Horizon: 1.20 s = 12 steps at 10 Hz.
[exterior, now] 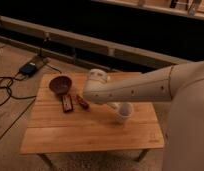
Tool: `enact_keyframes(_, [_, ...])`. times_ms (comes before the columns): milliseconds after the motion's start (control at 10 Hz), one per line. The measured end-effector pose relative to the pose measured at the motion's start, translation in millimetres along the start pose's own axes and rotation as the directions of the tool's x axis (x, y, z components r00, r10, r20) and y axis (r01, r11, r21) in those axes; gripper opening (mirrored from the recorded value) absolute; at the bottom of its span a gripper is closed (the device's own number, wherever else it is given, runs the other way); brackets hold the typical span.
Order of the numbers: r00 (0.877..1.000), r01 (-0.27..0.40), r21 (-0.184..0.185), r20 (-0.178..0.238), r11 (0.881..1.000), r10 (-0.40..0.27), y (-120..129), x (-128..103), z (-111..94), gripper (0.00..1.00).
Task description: Place the white sponge in the ceramic cup
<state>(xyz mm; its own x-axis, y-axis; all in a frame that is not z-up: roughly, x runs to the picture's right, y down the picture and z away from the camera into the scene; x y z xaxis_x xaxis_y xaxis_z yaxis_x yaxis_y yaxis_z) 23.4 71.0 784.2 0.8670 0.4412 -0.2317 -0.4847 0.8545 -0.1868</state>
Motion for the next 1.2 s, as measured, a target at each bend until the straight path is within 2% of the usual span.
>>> enact_keyframes(300, [0.999,-0.040,0.027,0.034,0.999,0.039,-7,10,-9,0.00])
enact_keyframes(600, [0.996,-0.045,0.072,0.080,0.996,0.039,-19,5,-31,0.00])
enact_keyframes(800, [0.995,-0.055,0.089,0.088,0.995,0.047,-24,9,-41,0.00])
enact_keyframes(1200, [0.992,-0.105,0.083,0.079,0.991,0.098,-15,37,-49,0.00])
